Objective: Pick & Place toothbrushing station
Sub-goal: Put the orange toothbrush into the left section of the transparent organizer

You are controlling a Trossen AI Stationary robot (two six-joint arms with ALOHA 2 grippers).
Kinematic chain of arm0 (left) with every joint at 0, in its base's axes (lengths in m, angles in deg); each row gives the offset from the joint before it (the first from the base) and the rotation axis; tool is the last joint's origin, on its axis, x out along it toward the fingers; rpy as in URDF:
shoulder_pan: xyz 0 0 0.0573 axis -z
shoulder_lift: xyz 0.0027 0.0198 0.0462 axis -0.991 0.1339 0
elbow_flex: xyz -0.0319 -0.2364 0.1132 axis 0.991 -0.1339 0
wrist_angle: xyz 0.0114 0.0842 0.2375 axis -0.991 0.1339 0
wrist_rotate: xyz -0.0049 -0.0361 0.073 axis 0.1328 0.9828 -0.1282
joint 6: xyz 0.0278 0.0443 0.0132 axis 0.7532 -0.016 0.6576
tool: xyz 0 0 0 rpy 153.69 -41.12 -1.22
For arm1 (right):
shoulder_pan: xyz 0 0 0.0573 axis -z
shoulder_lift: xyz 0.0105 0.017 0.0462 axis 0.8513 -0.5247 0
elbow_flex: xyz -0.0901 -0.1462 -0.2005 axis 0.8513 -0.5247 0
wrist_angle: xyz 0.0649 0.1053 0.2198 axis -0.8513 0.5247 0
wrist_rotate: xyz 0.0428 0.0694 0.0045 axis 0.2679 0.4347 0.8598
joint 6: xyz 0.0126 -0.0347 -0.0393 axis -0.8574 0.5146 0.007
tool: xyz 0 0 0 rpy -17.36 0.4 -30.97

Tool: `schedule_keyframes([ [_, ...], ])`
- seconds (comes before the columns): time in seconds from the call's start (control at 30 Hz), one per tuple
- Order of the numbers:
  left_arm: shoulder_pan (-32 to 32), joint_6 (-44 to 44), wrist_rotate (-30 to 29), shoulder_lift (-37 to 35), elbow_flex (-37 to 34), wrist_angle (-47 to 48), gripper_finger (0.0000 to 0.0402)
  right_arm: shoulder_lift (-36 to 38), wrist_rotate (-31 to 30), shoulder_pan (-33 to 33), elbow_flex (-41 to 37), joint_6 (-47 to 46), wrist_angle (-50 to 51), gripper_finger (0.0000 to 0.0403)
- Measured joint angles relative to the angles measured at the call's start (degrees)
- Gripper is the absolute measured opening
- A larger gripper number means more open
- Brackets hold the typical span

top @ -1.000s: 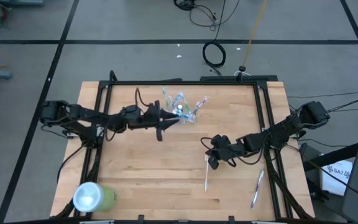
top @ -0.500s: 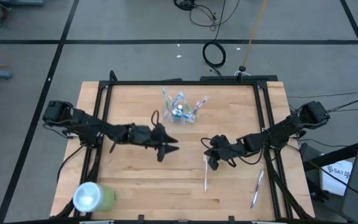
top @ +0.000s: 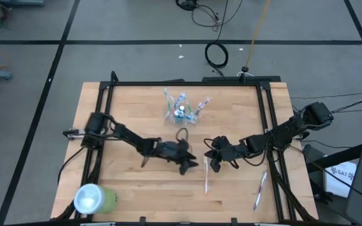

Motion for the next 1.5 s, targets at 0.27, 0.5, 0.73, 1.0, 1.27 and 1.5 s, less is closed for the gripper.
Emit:
schedule_keyframes([
  [0.27,0.0,-2.3,7.4,10.6,15.5,7.8,0.0218,0.0,-0.1,0.0,0.0,0.5,-0.1,0.0000],
  [0.5,0.2,0.7,9.3,13.2,20.9,11.3,0.0218,0.0,-0.3,0.0,0.0,1.2,-0.3,0.0000],
  [0.73,0.3,0.4,9.5,13.2,21.2,13.6,0.0148,0.0,-0.3,0.0,0.0,1.6,-0.5,0.0000],
  [1.0,0.2,1.0,13.9,13.2,21.1,11.6,0.0044,0.0,0.5,-0.3,0.0,3.5,-0.6,0.0000],
  [1.27,-0.8,0.9,16.6,13.0,21.1,11.4,0.0018,0.8,0.1,-0.6,0.0,9.3,-1.5,0.0020],
  [1.5,-2.0,3.0,19.8,10.6,21.0,11.5,0.0014,7.6,0.2,0.5,0.0,11.1,-1.8,0.0053],
])
